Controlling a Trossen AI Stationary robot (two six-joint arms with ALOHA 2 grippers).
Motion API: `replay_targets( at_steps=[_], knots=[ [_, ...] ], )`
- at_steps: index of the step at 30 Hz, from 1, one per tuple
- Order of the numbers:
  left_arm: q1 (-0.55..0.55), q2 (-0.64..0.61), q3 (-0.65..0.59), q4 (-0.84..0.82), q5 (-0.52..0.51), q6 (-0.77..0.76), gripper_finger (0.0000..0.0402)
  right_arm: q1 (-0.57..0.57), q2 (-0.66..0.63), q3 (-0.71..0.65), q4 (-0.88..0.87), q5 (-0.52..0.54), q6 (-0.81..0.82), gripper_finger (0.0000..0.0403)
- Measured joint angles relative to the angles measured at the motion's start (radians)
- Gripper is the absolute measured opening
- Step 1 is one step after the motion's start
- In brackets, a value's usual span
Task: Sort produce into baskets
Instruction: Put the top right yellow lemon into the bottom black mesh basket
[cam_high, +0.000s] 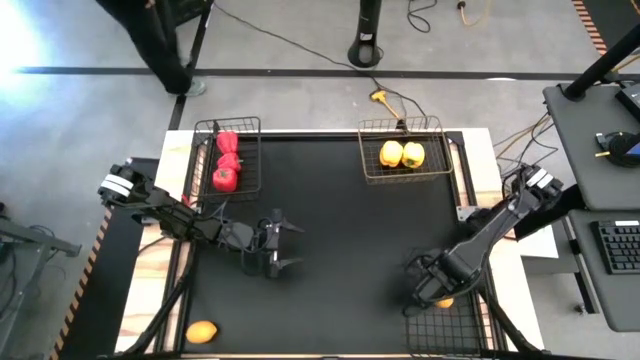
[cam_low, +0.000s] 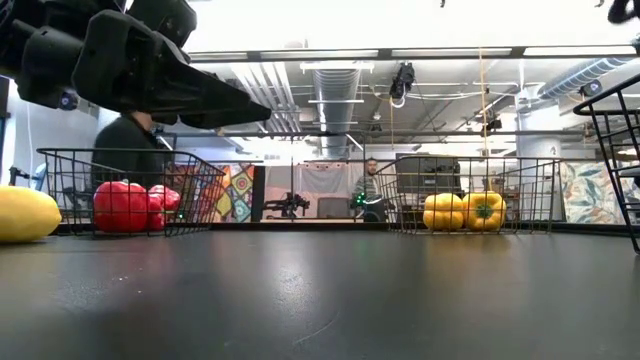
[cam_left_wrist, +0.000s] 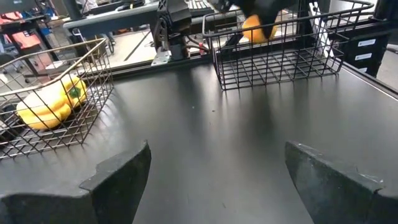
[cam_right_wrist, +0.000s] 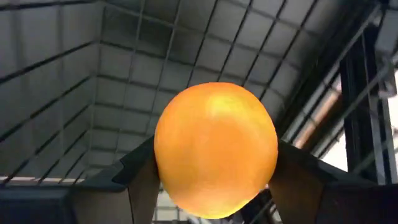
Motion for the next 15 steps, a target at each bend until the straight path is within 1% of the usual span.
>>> replay_targets(
  at_steps=[2,4,7,12,15],
  knots=[
    [0.0,0.0,0.0,0.002,0.0,0.001,0.0349,0.003,-0.028,-0.058,0.014,0.001,-0.036,0.0233],
    [0.0,0.0,0.0,0.002,0.0,0.007,0.0349,0.008,-0.055,-0.106,0.021,0.0,-0.108,0.0233],
    [0.0,0.0,0.0,0.003,0.0,0.01,0.0349,0.017,-0.076,-0.15,0.065,0.001,-0.285,0.0236],
    [0.0,0.0,0.0,0.004,0.0,0.011,0.0349,0.036,-0.054,-0.18,0.091,0.001,-0.486,0.0243],
    [0.0,0.0,0.0,0.006,0.0,0.011,0.0349,0.044,-0.022,-0.204,0.097,0.0,-0.553,0.025]
  ],
)
